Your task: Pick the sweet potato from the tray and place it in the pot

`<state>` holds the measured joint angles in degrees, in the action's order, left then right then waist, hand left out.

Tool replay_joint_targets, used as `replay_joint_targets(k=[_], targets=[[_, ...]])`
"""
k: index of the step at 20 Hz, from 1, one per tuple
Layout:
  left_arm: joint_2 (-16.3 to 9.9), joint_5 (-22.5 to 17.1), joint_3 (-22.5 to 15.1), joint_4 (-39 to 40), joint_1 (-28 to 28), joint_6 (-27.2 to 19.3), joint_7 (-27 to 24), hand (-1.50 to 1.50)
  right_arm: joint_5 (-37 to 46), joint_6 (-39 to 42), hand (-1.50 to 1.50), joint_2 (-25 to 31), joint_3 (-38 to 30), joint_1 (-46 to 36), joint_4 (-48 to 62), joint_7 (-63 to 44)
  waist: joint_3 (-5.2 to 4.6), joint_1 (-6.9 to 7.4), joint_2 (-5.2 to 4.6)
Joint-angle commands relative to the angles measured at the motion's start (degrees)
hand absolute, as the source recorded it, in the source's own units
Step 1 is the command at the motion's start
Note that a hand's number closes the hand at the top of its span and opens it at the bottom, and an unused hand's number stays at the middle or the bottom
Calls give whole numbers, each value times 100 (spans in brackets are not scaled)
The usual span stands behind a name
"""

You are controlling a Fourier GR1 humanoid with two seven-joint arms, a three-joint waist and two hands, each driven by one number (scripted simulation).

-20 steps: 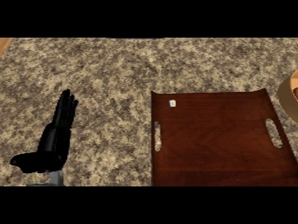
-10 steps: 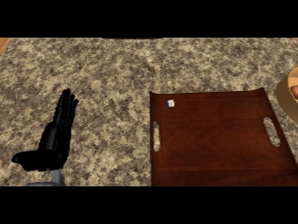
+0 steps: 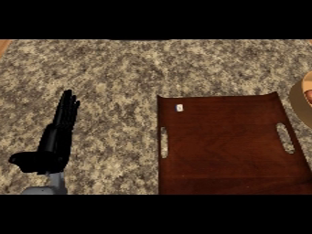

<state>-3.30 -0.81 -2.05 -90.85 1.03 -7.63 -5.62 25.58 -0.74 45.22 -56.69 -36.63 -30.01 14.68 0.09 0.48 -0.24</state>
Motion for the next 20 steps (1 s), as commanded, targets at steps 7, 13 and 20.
replay_joint_targets(k=[7, 13, 20], targets=[[94, 111, -94, 95, -63, 7, -205, 0, -693, 513, -150, 1094, -282, 533, 1109, 976, 7, 26, -17], [-5, 46, -32, -172, 63, 29, 198, 0, -969, 621, -150, 1425, -413, 925, 1445, 1386, 12, 27, -13], [111, -18, 22, 2, 280, -22, 206, 0, -1378, 386, -150, 1649, -775, 1161, 1741, 1488, 24, 23, -32]])
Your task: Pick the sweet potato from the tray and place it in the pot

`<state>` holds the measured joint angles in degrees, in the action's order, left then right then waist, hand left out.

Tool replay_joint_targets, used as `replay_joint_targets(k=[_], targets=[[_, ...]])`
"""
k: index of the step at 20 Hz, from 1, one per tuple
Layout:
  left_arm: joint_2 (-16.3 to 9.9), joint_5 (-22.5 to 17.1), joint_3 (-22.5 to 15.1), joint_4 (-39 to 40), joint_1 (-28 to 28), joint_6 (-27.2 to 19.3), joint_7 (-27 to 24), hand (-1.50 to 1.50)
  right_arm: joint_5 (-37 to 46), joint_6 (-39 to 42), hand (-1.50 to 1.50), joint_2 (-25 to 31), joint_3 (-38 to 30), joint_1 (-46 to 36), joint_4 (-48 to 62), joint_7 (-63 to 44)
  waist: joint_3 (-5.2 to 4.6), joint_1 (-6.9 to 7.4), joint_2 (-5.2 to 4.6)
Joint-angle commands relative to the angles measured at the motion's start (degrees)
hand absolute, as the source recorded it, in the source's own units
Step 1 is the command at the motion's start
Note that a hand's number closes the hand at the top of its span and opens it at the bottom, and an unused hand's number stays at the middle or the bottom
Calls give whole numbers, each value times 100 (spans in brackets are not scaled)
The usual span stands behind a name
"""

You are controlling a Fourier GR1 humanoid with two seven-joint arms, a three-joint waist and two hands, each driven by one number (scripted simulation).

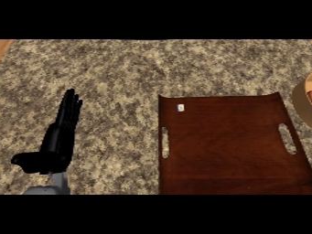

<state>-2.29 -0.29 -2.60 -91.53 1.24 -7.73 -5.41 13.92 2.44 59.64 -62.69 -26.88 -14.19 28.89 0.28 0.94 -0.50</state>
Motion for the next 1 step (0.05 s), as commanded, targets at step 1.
replay_joint_targets(k=[1], targets=[[-25, -44, 22, 142, -135, 122, -246, 0, -192, -22, -150, 376, -121, 24, 161, -197, 2, 28, -7]])
